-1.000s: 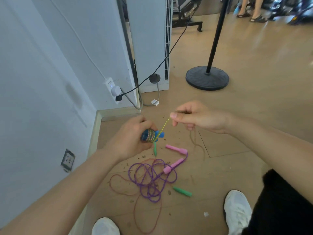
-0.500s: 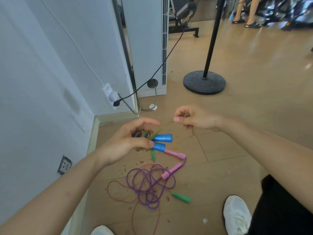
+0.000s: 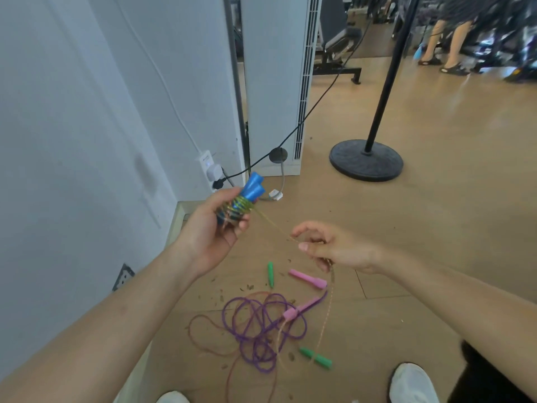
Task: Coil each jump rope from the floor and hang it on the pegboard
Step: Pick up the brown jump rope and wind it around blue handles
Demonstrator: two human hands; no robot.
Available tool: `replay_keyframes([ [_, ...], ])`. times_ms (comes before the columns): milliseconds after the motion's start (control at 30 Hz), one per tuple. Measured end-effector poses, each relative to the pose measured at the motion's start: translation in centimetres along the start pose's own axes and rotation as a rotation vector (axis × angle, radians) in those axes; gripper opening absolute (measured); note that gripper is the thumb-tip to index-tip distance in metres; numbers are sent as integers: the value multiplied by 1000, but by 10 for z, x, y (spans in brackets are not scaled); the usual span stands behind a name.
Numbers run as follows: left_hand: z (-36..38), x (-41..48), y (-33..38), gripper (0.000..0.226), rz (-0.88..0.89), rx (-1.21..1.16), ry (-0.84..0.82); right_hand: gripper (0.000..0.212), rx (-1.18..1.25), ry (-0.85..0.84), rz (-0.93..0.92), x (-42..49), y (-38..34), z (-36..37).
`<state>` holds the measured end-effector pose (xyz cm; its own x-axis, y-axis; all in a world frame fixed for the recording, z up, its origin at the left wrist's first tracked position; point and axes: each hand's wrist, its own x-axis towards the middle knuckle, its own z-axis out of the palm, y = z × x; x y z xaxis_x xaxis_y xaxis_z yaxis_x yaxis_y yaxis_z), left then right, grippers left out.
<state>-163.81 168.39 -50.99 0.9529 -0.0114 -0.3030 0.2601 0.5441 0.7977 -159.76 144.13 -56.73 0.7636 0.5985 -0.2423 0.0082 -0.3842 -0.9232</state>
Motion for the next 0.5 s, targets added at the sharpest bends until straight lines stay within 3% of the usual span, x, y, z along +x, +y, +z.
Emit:
replay_keyframes([
  [133, 0, 4, 2, 36, 7, -26, 93, 22, -57, 55, -51, 1, 2, 9],
  [333, 1, 4, 5, 22, 55, 24, 132, 11, -103, -13, -91, 2, 0, 20],
  [500, -13, 13, 0, 23, 214, 446, 207, 20, -11, -101, -77, -8, -14, 26],
])
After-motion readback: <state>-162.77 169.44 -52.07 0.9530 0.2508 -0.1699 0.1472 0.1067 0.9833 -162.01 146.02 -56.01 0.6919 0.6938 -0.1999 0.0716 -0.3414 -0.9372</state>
